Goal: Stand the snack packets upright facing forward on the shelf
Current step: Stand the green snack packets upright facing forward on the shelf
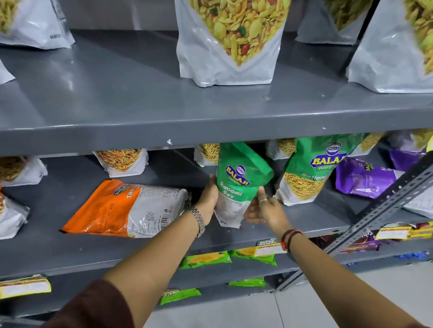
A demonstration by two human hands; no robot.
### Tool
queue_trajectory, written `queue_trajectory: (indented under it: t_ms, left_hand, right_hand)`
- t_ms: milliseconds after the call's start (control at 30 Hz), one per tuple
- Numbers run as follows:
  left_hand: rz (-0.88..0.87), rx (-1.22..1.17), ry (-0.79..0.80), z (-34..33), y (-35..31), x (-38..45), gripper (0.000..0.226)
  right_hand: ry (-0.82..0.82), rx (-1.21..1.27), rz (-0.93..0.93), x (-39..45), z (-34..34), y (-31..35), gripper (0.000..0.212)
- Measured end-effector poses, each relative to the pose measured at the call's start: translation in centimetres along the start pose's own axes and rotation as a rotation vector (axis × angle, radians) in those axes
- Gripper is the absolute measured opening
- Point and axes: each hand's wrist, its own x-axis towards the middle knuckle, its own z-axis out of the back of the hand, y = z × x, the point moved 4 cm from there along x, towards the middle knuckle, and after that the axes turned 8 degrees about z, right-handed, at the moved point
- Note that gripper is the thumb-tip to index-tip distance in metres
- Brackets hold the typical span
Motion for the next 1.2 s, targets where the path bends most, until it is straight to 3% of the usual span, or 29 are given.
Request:
queue_trajectory:
  t_ms: [133, 233, 433, 500, 567, 700, 800, 833, 933, 1000, 1200]
  left_hand:
    - [-0.004, -0.032, 0.089, -0.6, -1.7, -1.8, 0.059]
    - [-0.011, -0.020, -0.001, 0.1, -1.7, -1.4, 0.064]
    - [-0.076, 0.159, -0.138, 2.8, 1.8, -2.2, 0.081]
    - [-0.053, 0.178, -0.099, 3.1, 2.9, -3.2, 0.090]
    - [0.025, 0.138, -0.063, 2.9, 4.0, -3.9, 0.076]
    - [0.135, 0.065, 0.069, 0.7, 5.3, -5.8, 0.050]
    - [0.122, -0.009, 0.111, -0.3, 5.0, -6.1, 0.050]
    - [0.107, -0.010, 0.097, -0.5, 4.8, -6.1, 0.055]
    - [0.088, -0.116, 0.009, -0.7, 4.0, -6.0, 0.065]
    - [0.053, -0.191, -0.005, -0.6, 3.0, -6.1, 0.060]
    - [-0.070, -0.295, -0.128, 1.0, 0.1, -5.6, 0.054]
  right_hand:
    - [0.102, 0.040, -0.010, -1.1, -2.5, -0.6, 0.051]
    - [0.147, 0.012, -0.017, -2.0, -3.3, 0.0, 0.057]
    - [-0.004, -0.148, 0.012, -2.1, 0.9, 0.2, 0.057]
    - [-0.037, -0.153, 0.034, -0.9, 2.0, 0.5, 0.073]
    - [-0.024, -0.120, 0.053, 1.0, 2.1, 1.2, 0.108]
    - [0.047, 0.073, 0.030, 2.3, 0.6, 4.8, 0.086]
    - [0.184, 0.112, 0.023, 7.5, 0.1, 1.5, 0.121]
    - [0.218, 0.104, 0.017, 7.6, -0.2, 1.2, 0.124]
    - [0.218, 0.040, 0.016, 3.1, -0.8, 3.5, 0.095]
    - [0.187, 0.042, 0.033, 1.0, -0.9, 4.4, 0.080]
    - [0.240, 0.162, 0.018, -0.8, 0.7, 2.0, 0.076]
